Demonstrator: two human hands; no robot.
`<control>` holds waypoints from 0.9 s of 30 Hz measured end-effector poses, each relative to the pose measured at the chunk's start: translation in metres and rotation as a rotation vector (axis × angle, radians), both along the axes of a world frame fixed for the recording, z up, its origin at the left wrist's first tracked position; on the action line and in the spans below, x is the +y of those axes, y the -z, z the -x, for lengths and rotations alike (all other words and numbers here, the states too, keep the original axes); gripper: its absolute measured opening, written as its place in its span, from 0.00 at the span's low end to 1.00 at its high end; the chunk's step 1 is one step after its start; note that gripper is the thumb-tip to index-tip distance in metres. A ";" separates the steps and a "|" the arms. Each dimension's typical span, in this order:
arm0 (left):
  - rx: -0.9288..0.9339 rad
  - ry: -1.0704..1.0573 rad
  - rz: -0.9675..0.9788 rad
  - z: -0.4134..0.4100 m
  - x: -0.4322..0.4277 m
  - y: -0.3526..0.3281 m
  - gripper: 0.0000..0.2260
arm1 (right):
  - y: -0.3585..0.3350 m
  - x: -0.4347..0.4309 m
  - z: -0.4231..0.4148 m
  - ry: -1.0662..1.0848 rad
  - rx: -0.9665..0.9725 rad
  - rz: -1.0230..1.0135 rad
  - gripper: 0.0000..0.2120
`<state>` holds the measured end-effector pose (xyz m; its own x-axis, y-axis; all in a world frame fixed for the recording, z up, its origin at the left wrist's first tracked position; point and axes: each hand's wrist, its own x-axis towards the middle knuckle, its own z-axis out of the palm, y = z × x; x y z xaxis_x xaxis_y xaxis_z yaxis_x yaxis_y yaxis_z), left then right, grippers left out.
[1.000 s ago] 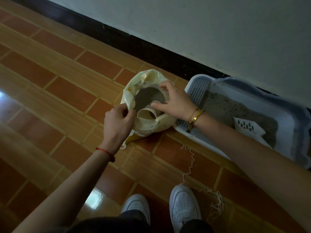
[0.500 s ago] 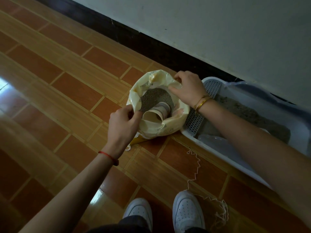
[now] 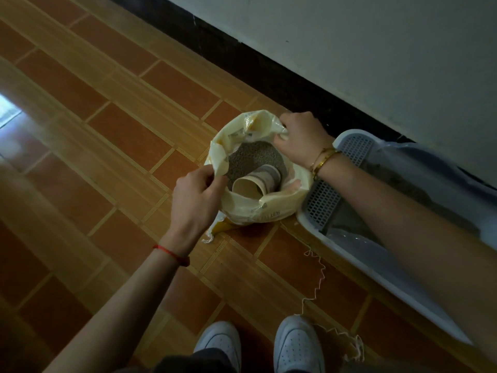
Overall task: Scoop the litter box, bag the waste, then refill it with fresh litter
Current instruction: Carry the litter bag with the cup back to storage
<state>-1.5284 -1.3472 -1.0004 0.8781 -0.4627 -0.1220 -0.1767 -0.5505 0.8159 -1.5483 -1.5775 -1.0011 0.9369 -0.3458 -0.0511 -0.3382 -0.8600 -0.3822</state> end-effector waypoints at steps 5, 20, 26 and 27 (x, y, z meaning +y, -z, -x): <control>0.012 0.026 -0.011 -0.008 0.002 -0.004 0.16 | 0.000 0.000 -0.002 0.004 -0.049 -0.032 0.05; -0.027 -0.011 -0.250 -0.017 0.033 -0.143 0.11 | -0.125 0.035 0.006 0.062 0.009 -0.125 0.10; -0.026 0.002 -0.266 -0.003 0.047 -0.278 0.14 | -0.242 0.049 0.022 0.083 -0.007 -0.209 0.08; -0.030 0.009 -0.272 0.000 0.048 -0.300 0.15 | -0.262 0.051 0.026 0.090 -0.016 -0.223 0.08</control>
<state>-1.5280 -1.2991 -0.7004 0.8790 -0.4244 -0.2172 -0.2043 -0.7469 0.6327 -1.5744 -1.5262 -0.7395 0.9040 -0.4100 -0.1210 -0.4022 -0.7200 -0.5655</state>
